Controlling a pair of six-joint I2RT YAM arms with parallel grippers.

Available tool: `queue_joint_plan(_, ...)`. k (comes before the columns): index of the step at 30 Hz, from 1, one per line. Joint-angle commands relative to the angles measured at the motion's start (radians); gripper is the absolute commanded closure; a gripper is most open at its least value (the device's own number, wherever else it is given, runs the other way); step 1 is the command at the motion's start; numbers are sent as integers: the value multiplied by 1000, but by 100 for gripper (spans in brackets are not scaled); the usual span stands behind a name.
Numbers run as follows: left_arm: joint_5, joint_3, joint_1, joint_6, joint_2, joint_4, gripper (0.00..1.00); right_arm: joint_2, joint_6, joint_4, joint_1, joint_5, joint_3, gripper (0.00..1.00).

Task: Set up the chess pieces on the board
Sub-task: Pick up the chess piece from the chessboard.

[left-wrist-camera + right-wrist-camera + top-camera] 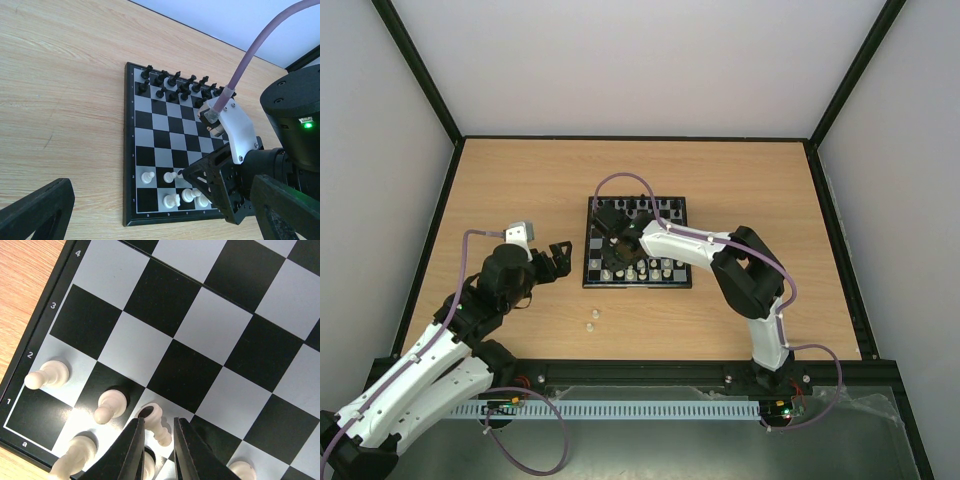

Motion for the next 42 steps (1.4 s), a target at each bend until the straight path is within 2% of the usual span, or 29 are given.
queue_joint_plan(1, -15, -18, 3, -4, -8, 19, 1, 12, -12, -19, -6, -1, 4, 82)
queue_joint_plan(18, -17, -17, 6, 0, -7, 23, 1, 44, -15, -22, -18, -10, 32, 78)
queue_joint_plan(28, -17, -17, 6, 0, -7, 23, 1, 47, -16, -21, -20, -10, 46, 85)
queue_joint_plan(35, -8, -19, 5, 3, -12, 26, 1, -22, -14, -4, -22, -3, 26, 86)
queue_joint_plan(42, 23, -16, 5, 9, -24, 28, 1, -187, -10, -2, -22, -36, 1, 86)
